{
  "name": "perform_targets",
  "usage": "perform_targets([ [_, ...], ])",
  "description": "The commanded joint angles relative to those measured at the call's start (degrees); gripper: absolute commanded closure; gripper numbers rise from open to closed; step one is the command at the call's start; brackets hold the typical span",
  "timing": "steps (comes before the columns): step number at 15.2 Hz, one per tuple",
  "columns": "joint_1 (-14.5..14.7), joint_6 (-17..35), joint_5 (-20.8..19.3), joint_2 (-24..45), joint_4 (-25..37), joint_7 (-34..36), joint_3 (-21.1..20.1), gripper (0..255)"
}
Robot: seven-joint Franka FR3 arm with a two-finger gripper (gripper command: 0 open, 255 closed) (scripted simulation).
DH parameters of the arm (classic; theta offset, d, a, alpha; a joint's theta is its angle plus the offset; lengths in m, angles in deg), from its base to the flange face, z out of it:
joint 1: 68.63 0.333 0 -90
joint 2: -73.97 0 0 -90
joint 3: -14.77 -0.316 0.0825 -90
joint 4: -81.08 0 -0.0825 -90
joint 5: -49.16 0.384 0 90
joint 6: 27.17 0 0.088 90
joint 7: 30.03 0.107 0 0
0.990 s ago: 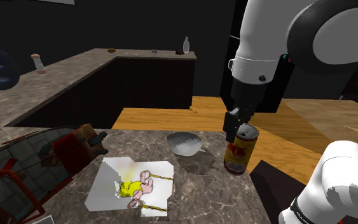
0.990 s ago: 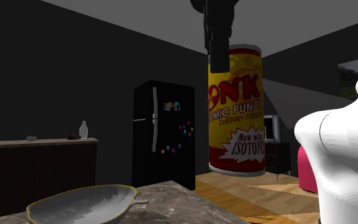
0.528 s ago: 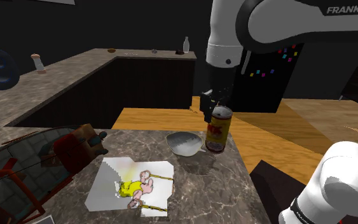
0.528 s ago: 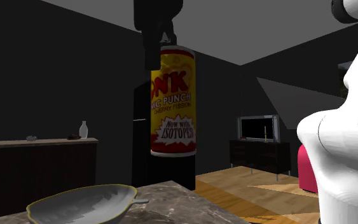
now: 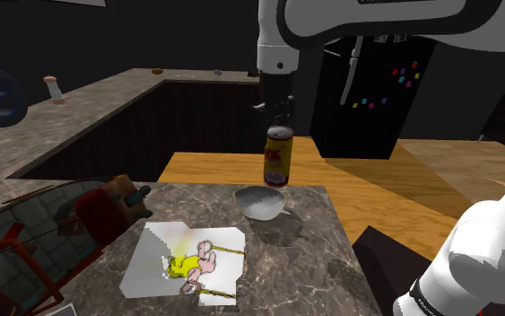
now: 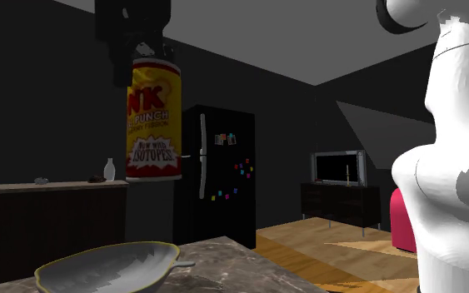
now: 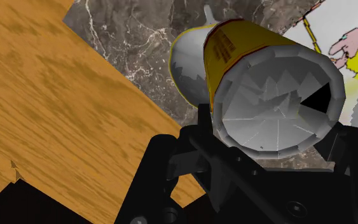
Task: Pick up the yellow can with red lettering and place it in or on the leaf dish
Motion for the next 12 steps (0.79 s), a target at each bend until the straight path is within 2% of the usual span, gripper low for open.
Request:
perform_targets([
  [1, -0.5, -0.8, -1.3, 4.2, 4.9, -0.1, 0.0, 255],
  [3, -0.7, -1.7, -2.5, 7.8, 9.2, -0.1, -0.1, 255],
  [12, -0.7, 5.4, -2.1, 6.7, 1.0, -0.4, 0.0, 255],
])
